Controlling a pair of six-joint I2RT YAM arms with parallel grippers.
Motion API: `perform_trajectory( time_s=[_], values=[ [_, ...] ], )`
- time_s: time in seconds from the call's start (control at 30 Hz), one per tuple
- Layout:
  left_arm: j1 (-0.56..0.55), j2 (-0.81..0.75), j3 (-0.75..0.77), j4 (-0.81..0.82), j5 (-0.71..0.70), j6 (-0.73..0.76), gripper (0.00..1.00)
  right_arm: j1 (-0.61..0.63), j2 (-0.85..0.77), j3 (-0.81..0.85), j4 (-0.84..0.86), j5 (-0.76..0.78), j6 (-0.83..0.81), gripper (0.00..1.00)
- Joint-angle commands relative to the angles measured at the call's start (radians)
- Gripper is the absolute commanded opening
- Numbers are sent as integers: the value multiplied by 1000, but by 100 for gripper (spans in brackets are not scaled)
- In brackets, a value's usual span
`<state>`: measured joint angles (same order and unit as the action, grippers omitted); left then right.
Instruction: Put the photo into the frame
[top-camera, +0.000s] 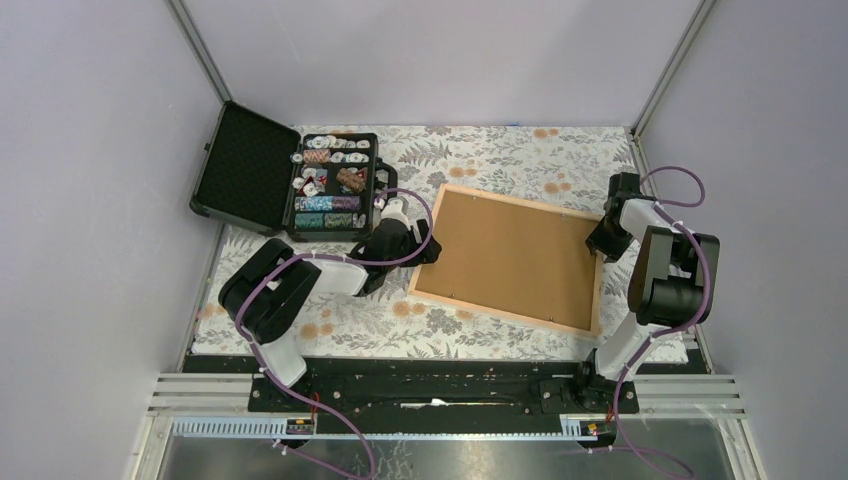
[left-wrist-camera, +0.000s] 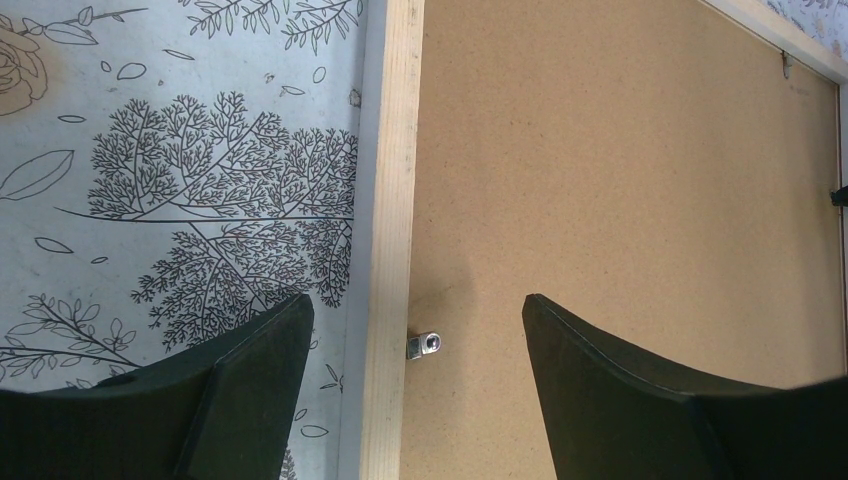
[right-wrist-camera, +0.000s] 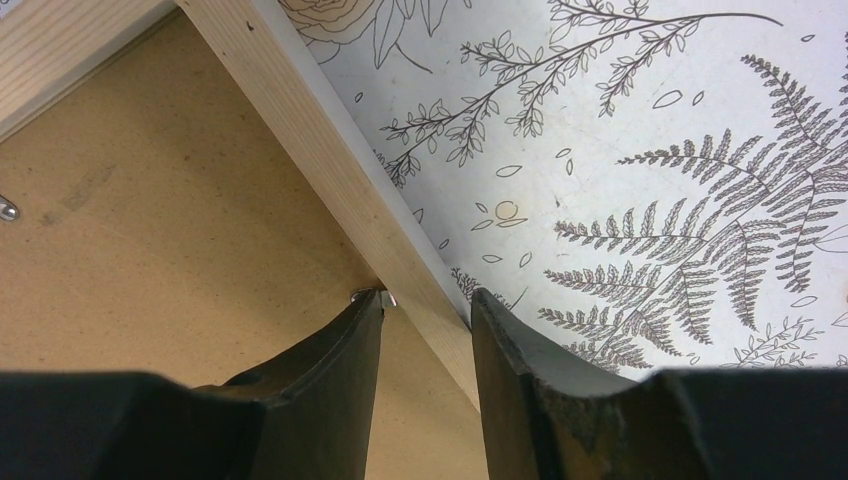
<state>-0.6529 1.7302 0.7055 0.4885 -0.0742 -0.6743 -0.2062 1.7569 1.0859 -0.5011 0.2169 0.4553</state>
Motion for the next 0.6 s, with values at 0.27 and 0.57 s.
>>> perform_trajectory(
  time_s=[0.27,0.57],
  values=[
    [-2,-6,8,58,8,4,80,-12,17,-9,-27,76,-44,40],
    [-2,-135,-102,176,39,34,96,7,-163,-20,-34,33,-89,83]
  ],
)
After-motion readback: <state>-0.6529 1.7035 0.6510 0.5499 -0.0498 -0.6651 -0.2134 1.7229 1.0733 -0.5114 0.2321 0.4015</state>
